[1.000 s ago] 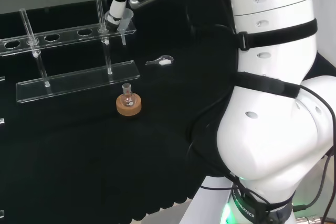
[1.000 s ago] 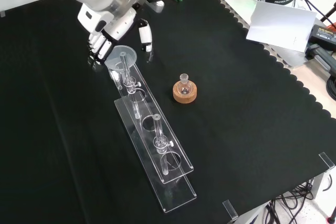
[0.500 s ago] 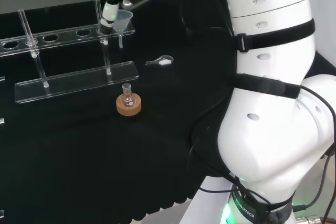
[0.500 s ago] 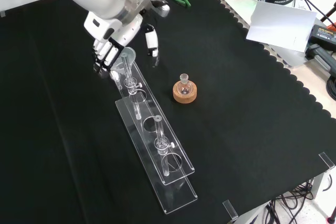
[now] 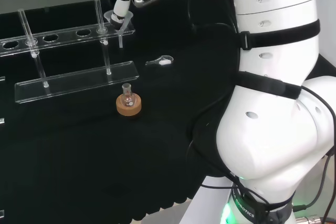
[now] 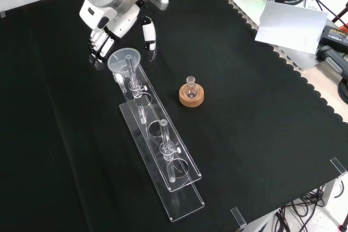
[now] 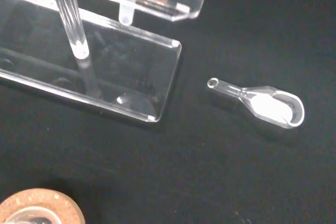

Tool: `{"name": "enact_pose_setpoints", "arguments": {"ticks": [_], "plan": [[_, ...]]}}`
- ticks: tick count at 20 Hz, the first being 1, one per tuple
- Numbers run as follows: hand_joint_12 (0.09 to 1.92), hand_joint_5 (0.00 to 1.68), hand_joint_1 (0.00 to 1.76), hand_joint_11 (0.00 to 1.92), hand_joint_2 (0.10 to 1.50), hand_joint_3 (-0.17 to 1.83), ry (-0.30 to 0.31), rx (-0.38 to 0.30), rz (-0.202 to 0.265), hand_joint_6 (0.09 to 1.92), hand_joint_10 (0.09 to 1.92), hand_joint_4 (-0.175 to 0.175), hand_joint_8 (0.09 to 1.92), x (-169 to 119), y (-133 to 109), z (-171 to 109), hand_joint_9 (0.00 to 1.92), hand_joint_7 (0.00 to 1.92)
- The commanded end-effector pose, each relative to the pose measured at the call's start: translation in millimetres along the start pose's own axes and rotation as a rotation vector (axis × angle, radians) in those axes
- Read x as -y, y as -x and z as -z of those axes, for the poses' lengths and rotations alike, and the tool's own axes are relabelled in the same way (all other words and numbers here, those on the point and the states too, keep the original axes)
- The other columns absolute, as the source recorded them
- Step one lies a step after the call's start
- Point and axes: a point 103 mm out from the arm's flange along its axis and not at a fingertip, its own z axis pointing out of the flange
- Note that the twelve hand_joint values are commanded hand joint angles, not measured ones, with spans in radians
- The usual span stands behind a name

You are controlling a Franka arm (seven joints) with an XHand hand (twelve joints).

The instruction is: Pick up the funnel from the transparent funnel stand.

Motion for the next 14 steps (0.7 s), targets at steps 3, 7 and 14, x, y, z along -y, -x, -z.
{"name": "enact_pose_setpoints", "arguments": {"ticks": [3,7,14], "plan": [[1.36,0.11,0.68,0.27,0.69,0.25,0.025,-0.042,-0.011,0.09,0.74,-0.013,0.5,6.0,18.7,-5.2,0.21,0.0],[1.36,0.11,0.68,0.27,0.69,0.26,0.009,-0.038,-0.003,0.09,0.74,-0.014,0.5,6.6,18.9,-5.7,0.21,0.0],[1.36,0.11,0.67,0.27,0.69,0.26,0.009,-0.045,0.013,0.09,0.74,-0.014,0.5,6.5,21.1,-7.3,0.21,0.0]]}}
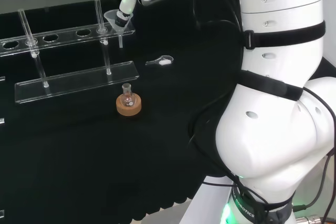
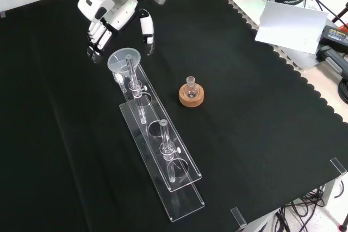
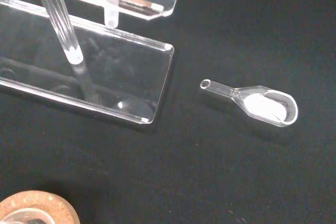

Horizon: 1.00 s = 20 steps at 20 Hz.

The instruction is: Pick up the funnel from the transparent funnel stand.

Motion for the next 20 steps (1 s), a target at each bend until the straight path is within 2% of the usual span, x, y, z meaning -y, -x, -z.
{"name": "enact_pose_setpoints", "arguments": {"ticks": [1,4,6,8,9,10,12,14,20], "plan": [[1.36,0.11,0.67,0.27,0.69,0.26,-0.01,-0.004,0.011,0.09,0.74,-0.014,0.5,0.4,3.3,-4.1,0.21,0.0],[1.36,0.11,0.66,0.27,0.69,0.26,-0.027,0.007,-0.006,0.09,0.74,-0.014,0.51,-2.3,-3.4,-3.0,0.23,0.0],[1.36,0.11,0.66,0.27,0.69,0.27,-0.041,0.041,0.023,0.09,0.73,-0.015,0.51,-8.6,-19.8,-0.5,0.23,0.0],[1.36,0.11,0.66,0.27,0.69,0.27,-0.048,0.049,0.012,0.09,0.73,-0.015,0.52,-15.7,-35.0,-0.9,0.24,0.0],[1.36,0.11,0.66,0.27,0.69,0.27,-0.031,0.02,0.03,0.09,0.73,-0.015,0.52,-11.8,-11.8,-5.8,0.24,0.0],[1.36,0.11,0.66,0.27,0.69,0.27,-0.023,0.009,0.047,0.09,0.73,-0.015,0.52,-11.5,-3.2,-8.8,0.24,0.0],[1.36,0.11,0.65,0.27,0.69,0.28,-0.016,0.012,0.092,0.09,0.73,-0.015,0.52,-13.9,0.3,-11.3,0.24,0.0],[1.36,0.11,0.65,0.27,0.69,0.28,-0.018,0.017,0.114,0.09,0.72,-0.015,0.53,-17.0,-0.7,-12.6,0.25,0.0],[1.36,0.12,0.65,0.28,0.69,0.29,-0.023,0.014,0.137,0.09,0.71,-0.017,0.55,-21.6,-0.1,-15.2,0.26,0.0]]}}
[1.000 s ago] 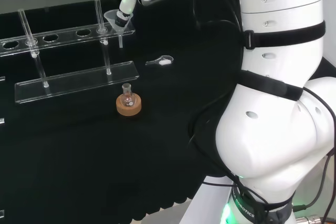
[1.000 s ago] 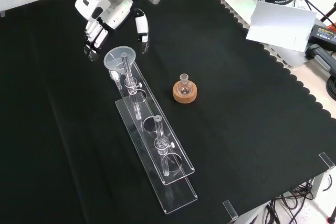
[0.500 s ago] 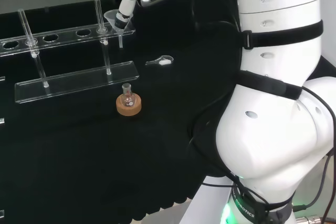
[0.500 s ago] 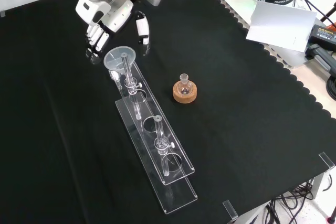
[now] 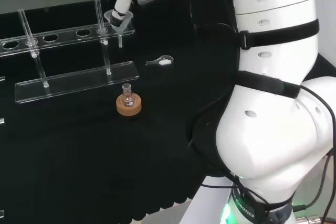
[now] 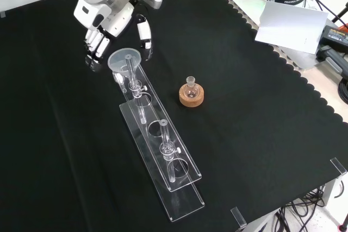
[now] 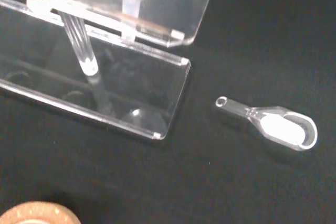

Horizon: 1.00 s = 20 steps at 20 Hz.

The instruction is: Pick up the funnel from the transparent funnel stand.

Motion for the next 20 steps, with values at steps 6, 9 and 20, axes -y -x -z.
{"name": "enact_pose_setpoints", "arguments": {"ticks": [6,9,20], "plan": [[1.36,0.13,0.65,0.28,0.68,0.3,-0.013,-0.001,0.078,0.09,0.71,-0.02,0.58,-10.8,5.6,-21.2,0.29,0.01],[1.36,0.15,0.65,0.29,0.68,0.31,0.006,0.0,0.096,0.09,0.7,-0.022,0.59,-9.1,8.9,-21.7,0.33,0.02],[1.31,0.63,0.68,0.39,0.69,0.36,0.082,0.077,0.103,0.25,0.58,-0.005,0.61,-8.0,-4.2,-23.5,0.53,0.22]]}}
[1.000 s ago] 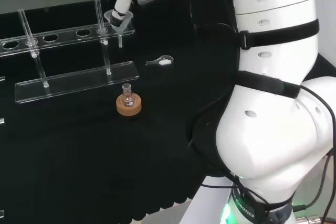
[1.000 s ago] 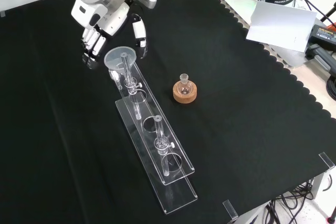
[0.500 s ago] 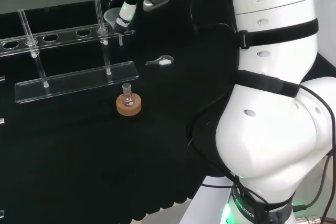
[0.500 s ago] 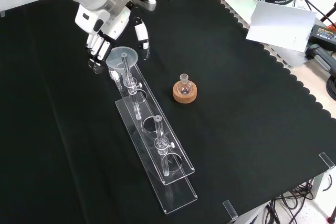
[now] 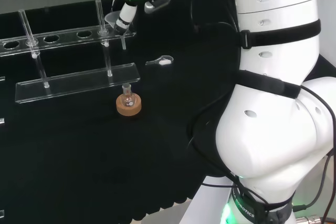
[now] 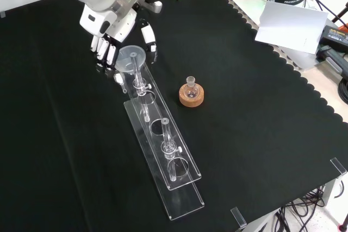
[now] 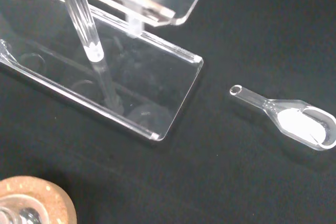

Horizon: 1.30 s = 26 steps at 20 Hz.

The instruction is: Pick up the funnel from the transparent funnel stand.

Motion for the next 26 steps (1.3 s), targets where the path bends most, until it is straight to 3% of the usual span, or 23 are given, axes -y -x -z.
{"name": "enact_pose_setpoints", "arguments": {"ticks": [1,4,7,15,19,21,26], "plan": [[1.29,0.65,0.68,0.4,0.7,0.36,0.088,0.072,-0.023,0.37,0.56,0.001,0.6,0.3,-9.2,2.7,0.55,0.24],[1.25,0.86,0.69,0.52,0.77,0.38,0.206,0.109,-0.041,0.66,0.54,0.04,0.62,11.2,-9.1,11.6,0.65,0.37],[1.19,0.96,0.71,0.63,0.81,0.4,0.271,0.11,-0.041,0.72,0.51,0.049,0.63,27.8,-6.0,27.4,0.73,0.42],[1.13,1.01,0.74,0.74,0.83,0.41,0.306,0.125,-0.053,0.73,0.47,0.042,0.65,67.7,0.3,55.6,0.8,0.46],[1.12,1.01,0.74,0.75,0.83,0.41,0.328,0.132,-0.057,0.74,0.47,0.041,0.66,84.8,-4.3,61.2,0.81,0.47],[1.12,1.01,0.74,0.75,0.83,0.41,0.32,0.148,-0.092,0.74,0.47,0.04,0.66,93.1,-9.5,62.5,0.82,0.48],[1.1,1.02,0.75,0.77,0.83,0.41,0.342,0.147,-0.103,0.74,0.45,0.034,0.66,116.5,-20.8,62.6,0.83,0.48]]}}
